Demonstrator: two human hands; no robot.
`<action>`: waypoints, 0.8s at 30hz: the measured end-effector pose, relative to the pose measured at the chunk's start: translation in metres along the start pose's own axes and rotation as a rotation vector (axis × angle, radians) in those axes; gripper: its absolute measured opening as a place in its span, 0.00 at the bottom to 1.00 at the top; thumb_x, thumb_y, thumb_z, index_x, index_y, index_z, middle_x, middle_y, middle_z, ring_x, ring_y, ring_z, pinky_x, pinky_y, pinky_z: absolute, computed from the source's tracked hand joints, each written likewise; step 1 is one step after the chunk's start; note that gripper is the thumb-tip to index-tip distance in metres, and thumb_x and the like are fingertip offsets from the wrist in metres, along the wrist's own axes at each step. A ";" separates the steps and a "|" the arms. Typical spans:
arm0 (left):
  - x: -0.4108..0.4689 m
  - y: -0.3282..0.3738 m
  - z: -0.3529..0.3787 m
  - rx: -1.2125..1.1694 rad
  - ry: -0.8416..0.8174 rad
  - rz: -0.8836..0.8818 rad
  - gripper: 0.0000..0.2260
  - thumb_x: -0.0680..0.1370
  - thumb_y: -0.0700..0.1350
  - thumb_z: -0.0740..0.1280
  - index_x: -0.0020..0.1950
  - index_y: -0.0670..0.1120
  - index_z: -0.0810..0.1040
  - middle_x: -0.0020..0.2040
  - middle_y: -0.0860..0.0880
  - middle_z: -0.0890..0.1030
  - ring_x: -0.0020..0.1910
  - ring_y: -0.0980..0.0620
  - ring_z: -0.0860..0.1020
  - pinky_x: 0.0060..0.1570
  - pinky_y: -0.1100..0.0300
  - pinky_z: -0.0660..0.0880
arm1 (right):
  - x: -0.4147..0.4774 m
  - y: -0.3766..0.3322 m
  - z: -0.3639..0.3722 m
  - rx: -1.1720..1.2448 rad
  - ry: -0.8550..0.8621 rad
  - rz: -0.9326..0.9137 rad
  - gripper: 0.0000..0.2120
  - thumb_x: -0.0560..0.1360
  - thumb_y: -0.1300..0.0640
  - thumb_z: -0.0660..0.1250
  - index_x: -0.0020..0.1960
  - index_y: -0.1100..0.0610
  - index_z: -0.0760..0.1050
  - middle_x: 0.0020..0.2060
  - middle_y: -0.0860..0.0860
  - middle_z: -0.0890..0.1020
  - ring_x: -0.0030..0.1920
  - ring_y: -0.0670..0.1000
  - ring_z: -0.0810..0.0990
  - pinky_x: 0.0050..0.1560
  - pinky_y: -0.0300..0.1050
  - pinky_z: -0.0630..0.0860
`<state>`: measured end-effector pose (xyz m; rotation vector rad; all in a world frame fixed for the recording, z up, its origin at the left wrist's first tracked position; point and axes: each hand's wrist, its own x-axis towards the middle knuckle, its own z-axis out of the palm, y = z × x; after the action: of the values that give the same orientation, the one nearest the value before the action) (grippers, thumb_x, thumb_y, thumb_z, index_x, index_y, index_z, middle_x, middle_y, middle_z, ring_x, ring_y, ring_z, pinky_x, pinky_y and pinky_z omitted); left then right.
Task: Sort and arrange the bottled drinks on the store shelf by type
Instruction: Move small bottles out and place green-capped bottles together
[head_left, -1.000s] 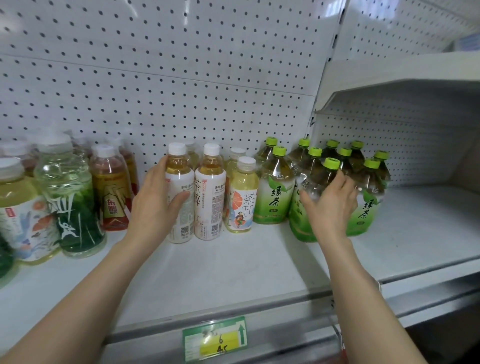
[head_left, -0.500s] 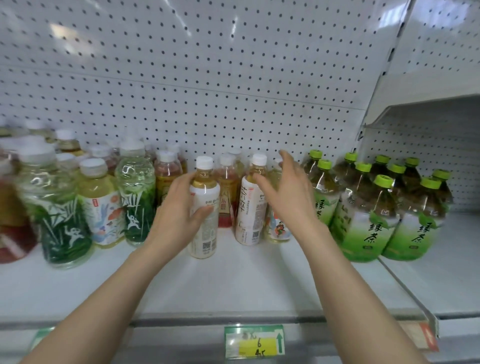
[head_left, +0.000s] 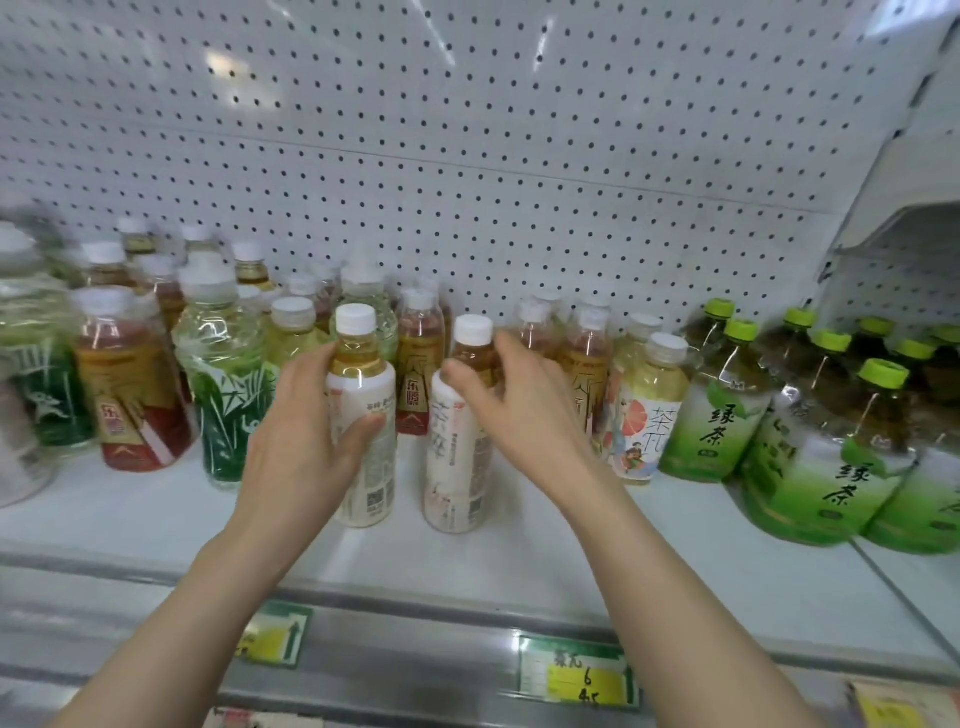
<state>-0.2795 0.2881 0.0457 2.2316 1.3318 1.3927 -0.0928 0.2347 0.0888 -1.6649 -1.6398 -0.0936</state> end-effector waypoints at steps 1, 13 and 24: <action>-0.001 -0.002 -0.003 0.004 0.010 -0.002 0.32 0.74 0.48 0.72 0.74 0.47 0.62 0.69 0.48 0.70 0.64 0.46 0.72 0.58 0.44 0.73 | 0.001 -0.007 0.004 0.011 -0.003 -0.020 0.13 0.78 0.41 0.62 0.54 0.49 0.71 0.46 0.43 0.79 0.43 0.43 0.77 0.45 0.43 0.75; -0.010 -0.003 -0.014 0.044 0.208 0.105 0.32 0.73 0.44 0.73 0.74 0.42 0.64 0.72 0.43 0.66 0.72 0.47 0.65 0.71 0.59 0.61 | 0.085 0.066 -0.018 -0.397 -0.012 0.177 0.22 0.81 0.46 0.58 0.70 0.57 0.69 0.62 0.58 0.77 0.63 0.59 0.74 0.59 0.53 0.72; 0.001 0.047 0.027 -0.114 -0.221 0.069 0.37 0.76 0.53 0.70 0.78 0.50 0.53 0.73 0.53 0.65 0.69 0.52 0.67 0.64 0.59 0.65 | 0.087 0.049 -0.017 -0.371 -0.160 0.260 0.25 0.79 0.43 0.61 0.69 0.57 0.70 0.62 0.59 0.77 0.60 0.60 0.75 0.56 0.51 0.71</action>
<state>-0.2305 0.2686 0.0587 2.2956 1.0863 1.1703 -0.0277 0.3029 0.1259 -2.2049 -1.5739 -0.1441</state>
